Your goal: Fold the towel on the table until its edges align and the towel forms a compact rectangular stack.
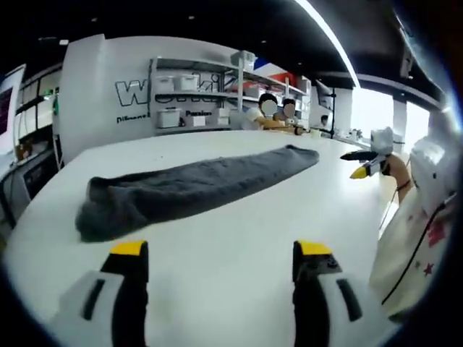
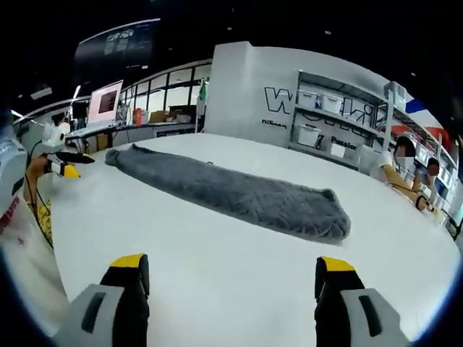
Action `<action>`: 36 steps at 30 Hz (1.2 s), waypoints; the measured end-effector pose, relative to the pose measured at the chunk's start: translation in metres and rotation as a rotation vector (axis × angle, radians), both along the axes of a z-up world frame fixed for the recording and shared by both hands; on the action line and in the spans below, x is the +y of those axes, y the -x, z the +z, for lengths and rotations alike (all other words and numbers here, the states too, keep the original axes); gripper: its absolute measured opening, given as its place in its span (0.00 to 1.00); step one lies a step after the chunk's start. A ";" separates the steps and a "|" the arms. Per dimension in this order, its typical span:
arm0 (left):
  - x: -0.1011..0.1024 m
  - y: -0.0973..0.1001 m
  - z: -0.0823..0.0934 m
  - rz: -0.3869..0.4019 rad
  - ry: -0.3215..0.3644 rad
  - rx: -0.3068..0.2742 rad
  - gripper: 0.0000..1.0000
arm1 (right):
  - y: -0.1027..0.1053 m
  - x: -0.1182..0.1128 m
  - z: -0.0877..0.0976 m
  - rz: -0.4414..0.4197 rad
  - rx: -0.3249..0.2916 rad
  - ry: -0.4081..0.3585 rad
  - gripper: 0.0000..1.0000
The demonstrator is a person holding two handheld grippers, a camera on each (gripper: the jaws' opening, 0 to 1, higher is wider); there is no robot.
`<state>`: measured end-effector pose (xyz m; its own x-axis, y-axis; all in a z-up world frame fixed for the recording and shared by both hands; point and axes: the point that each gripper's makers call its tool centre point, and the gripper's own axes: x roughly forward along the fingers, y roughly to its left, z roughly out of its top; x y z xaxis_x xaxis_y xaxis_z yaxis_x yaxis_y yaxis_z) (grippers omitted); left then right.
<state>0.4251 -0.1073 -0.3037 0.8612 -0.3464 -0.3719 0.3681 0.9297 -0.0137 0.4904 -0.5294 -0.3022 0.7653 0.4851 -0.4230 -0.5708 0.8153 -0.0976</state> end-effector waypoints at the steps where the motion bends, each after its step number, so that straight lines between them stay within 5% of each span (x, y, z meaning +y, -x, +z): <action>1: 0.000 0.000 0.000 -0.001 0.002 0.000 0.86 | 0.000 0.002 0.003 0.010 -0.010 -0.030 0.99; 5: 0.001 -0.001 -0.002 -0.012 -0.054 -0.021 0.84 | -0.001 0.002 0.003 0.021 -0.002 -0.098 0.99; 13: 0.000 0.003 0.000 -0.009 -0.023 -0.035 0.83 | -0.003 -0.013 -0.002 -0.033 0.030 -0.114 0.99; 25: 0.010 0.012 0.000 0.021 -0.016 -0.049 0.83 | -0.028 -0.065 -0.001 -0.163 0.084 -0.308 0.95; 29: 0.006 0.012 -0.001 0.018 -0.027 -0.049 0.83 | -0.040 -0.082 0.004 -0.181 0.083 -0.230 0.93; 36: -0.008 0.012 -0.003 -0.031 -0.038 -0.044 0.83 | -0.066 -0.094 0.024 -0.185 0.072 -0.275 0.96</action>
